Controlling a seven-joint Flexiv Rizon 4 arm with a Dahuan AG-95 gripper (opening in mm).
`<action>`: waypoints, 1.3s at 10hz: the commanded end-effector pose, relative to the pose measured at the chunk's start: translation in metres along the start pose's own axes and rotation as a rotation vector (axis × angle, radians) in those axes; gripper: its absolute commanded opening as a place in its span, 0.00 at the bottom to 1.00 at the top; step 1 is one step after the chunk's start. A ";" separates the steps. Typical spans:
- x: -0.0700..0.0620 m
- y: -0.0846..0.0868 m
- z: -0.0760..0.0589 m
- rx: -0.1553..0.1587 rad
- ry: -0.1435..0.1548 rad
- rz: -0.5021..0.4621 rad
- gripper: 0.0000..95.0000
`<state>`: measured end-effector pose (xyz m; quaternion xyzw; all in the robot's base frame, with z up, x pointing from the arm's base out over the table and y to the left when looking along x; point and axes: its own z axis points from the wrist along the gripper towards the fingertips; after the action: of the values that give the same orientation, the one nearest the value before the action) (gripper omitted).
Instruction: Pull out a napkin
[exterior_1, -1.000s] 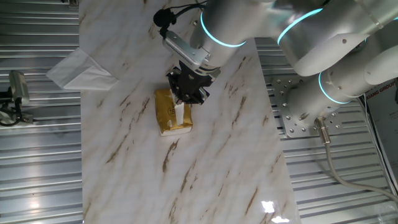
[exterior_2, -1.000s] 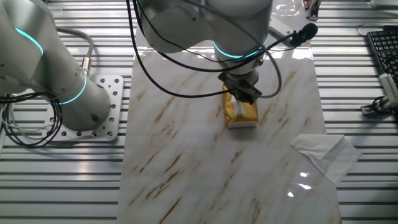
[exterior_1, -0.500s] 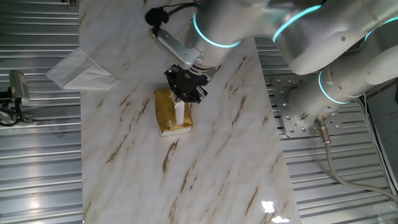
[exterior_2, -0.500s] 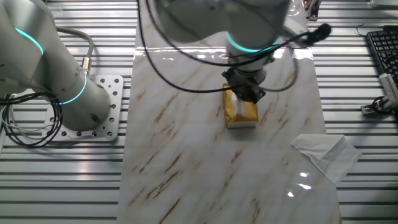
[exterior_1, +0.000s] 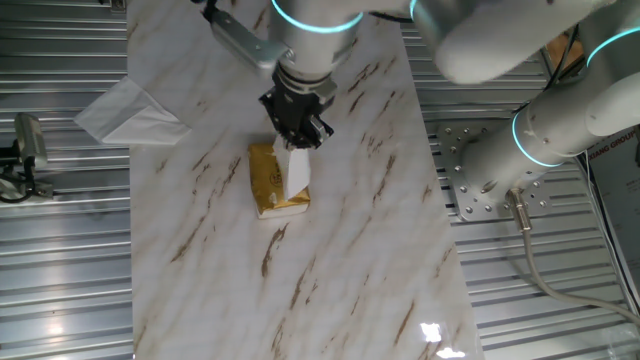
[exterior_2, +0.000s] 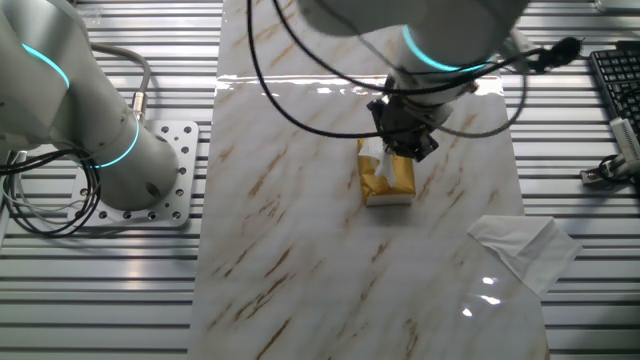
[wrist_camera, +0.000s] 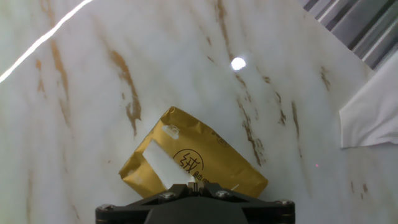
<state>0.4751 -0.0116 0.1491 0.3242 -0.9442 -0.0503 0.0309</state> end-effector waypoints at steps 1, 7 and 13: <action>-0.001 0.009 -0.025 -0.026 0.026 0.038 0.00; 0.001 0.022 -0.056 -0.043 0.053 0.098 0.00; 0.003 0.025 -0.064 -0.026 0.063 0.120 0.00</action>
<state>0.4645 0.0009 0.2154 0.2673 -0.9598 -0.0515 0.0684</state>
